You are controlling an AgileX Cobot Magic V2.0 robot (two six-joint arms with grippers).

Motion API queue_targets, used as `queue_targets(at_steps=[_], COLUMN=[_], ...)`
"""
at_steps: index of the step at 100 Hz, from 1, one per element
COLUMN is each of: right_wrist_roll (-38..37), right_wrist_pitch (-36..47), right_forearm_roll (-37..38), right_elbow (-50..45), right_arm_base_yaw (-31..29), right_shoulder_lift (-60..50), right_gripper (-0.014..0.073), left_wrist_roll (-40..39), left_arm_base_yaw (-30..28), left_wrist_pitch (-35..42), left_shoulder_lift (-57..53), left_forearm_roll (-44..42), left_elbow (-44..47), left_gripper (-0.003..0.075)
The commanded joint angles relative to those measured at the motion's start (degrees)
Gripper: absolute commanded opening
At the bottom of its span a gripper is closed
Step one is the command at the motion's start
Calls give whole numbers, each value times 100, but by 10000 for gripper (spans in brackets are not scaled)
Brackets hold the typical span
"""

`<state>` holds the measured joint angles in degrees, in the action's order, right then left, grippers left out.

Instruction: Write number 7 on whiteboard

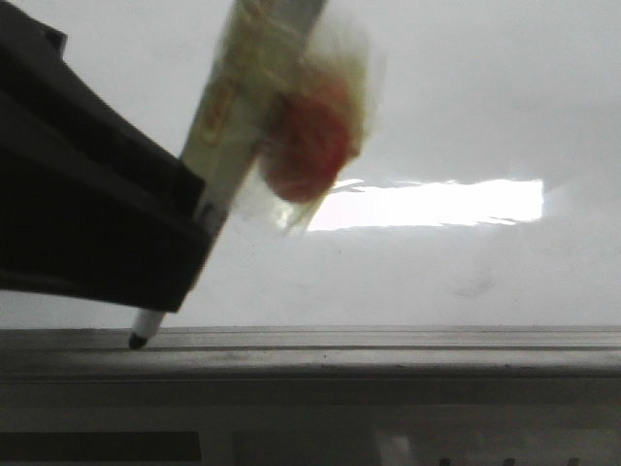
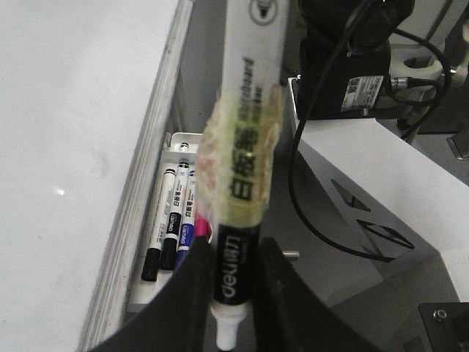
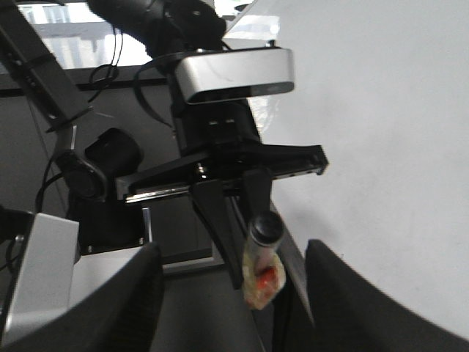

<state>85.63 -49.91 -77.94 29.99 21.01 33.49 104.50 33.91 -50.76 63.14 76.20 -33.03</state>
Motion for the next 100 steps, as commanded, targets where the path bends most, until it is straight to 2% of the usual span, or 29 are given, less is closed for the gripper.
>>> queue_targets(at_steps=[1,22,44,66,100], right_wrist_roll=[390,826,1566,1684,1673], right_wrist_pitch=[-70,229,646,1003,1755], right_forearm_roll=[-459,-613,-1353,-1430,-1337], right_elbow=[203,203,264,635,805], right_arm_base_yaw=[231,941,1471,1533,1533], right_shoulder_lift=[374,1146,1845,2140,1439], right_gripper=[386,387,387,387,387], left_wrist_roll=[57,57,57,57,57], left_arm_base_yaw=[-16,-16,-16,-16,-16], left_wrist_pitch=[-136,-174,-308,-366,-427], left_shoulder_lift=[103,228,228,228,228], left_forearm_roll=[358,372,454,465,608], left_elbow=[-151,-151,-151,-151,-151], left_gripper=[-18,-18,-19,-20,-20])
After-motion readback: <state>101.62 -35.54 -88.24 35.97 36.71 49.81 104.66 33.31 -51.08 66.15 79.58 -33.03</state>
